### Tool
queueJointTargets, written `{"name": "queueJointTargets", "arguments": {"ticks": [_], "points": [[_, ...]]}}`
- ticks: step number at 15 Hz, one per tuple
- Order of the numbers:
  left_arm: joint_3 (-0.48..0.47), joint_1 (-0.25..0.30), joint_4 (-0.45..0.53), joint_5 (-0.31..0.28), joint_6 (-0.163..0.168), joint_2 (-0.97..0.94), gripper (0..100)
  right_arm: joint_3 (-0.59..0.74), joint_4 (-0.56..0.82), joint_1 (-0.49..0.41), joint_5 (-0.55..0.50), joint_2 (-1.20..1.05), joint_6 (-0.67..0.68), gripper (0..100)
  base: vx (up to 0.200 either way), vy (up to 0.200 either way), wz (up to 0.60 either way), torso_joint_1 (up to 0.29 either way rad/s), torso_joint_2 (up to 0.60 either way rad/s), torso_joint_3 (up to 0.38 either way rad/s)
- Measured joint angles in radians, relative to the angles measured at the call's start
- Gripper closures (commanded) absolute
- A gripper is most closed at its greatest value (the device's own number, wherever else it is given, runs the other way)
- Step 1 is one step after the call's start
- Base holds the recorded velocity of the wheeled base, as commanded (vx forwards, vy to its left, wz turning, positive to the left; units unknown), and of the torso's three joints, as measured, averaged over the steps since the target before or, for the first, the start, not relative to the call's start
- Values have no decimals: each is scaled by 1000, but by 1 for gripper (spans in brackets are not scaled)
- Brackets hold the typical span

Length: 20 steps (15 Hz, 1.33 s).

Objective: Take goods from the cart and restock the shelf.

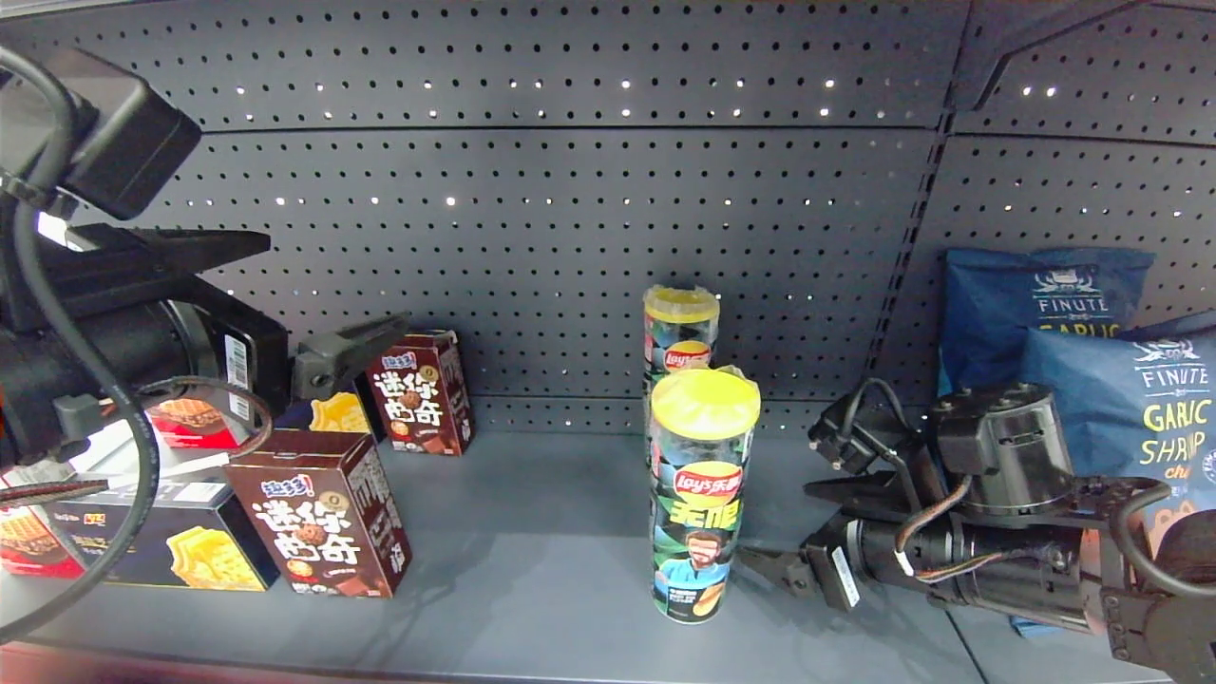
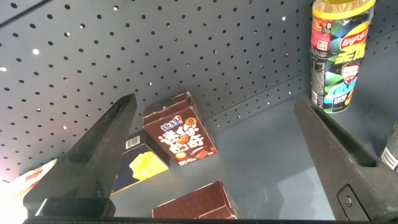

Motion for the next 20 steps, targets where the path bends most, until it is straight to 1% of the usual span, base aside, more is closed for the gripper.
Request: {"name": "queueJointTargets", "arguments": {"ticks": [18,20], "points": [[2,-1,-1,1,0,5,0,-15,0,17,1,28,-1,0,0,0,0,0,0,0],[2,0,-5,3,-27,4,0,-15,0,14,-10,11,0,0,0,0,0,0,0,0]]}}
